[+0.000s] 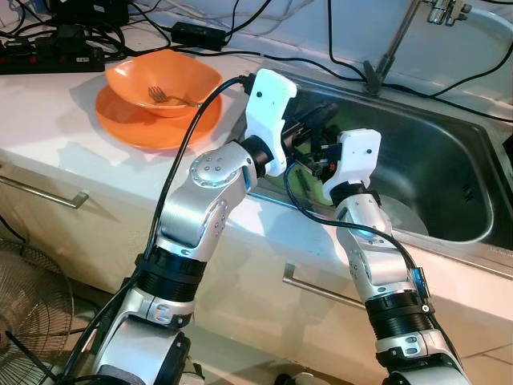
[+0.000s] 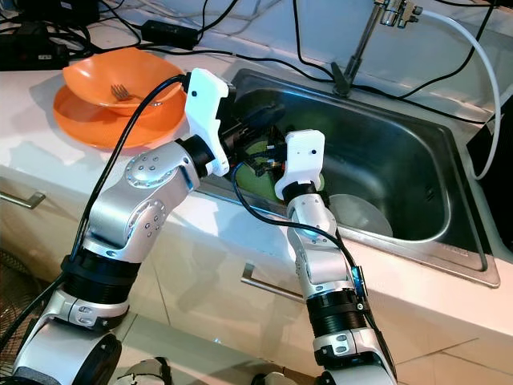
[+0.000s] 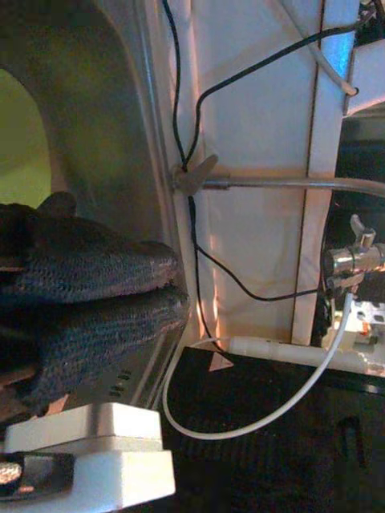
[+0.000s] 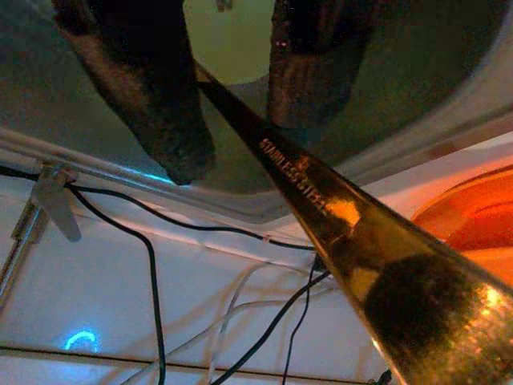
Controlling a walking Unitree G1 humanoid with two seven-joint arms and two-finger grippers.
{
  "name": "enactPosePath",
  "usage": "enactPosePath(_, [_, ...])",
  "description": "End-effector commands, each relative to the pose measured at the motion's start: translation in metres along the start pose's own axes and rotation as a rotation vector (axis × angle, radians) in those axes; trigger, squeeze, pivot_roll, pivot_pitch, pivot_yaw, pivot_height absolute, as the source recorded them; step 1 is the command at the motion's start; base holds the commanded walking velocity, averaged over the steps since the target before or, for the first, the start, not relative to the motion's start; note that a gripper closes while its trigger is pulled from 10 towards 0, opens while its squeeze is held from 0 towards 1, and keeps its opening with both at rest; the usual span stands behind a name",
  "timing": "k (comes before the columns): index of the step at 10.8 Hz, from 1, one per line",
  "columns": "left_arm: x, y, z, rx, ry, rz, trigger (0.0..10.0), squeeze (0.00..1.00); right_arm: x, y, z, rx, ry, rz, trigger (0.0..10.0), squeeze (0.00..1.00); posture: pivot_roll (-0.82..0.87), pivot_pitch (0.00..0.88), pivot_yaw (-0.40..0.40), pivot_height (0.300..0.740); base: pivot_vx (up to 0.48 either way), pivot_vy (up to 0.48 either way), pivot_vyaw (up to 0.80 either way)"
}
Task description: Kitchen organization
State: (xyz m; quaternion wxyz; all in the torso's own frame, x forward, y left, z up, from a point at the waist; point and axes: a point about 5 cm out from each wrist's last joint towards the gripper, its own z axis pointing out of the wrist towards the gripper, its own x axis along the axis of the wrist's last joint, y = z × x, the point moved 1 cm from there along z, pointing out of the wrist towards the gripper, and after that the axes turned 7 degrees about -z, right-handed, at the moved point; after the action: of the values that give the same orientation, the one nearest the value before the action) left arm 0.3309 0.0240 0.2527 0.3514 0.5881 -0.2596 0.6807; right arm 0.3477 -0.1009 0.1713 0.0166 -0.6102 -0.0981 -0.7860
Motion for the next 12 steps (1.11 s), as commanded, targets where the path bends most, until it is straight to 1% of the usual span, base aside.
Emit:
enactPosePath(1, [-0.0018,0.0063,0.0018,-0.025,-0.012,0.009,10.0,0.0,0.0036,0.0041,0.0016,-0.014,0.019,0.0,0.0,0.0,0.06,0.055,-0.111,0.74,0.0,0.0,0.0])
enactPosePath(4, [-0.0017,0.0032,0.0016,-0.009,-0.011,0.004,10.0,0.0,0.0028,0.0046,0.0009,-0.015,0.016,0.002,0.0,0.0,0.06,0.063,-0.112,0.74,0.0,0.0,0.0])
enactPosePath(5, [-0.0017,0.0008,0.0009,0.004,-0.003,-0.009,10.0,1.0,0.0021,0.0042,0.0005,-0.015,0.014,0.002,0.0,0.0,0.06,0.063,-0.112,0.74,0.0,0.0,0.0])
enactPosePath(11, [0.0024,-0.0002,0.0005,0.009,0.023,-0.035,10.0,1.0,-0.0034,0.0107,0.0028,-0.044,-0.02,-0.003,0.0,0.0,0.06,0.067,-0.115,0.74,0.0,0.0,0.0])
enactPosePath(12, [0.0036,-0.0024,-0.0004,0.027,0.033,-0.034,10.0,1.0,-0.0031,0.0123,0.0043,-0.048,-0.019,-0.004,0.0,0.0,0.06,0.065,-0.114,0.74,0.0,0.0,0.0])
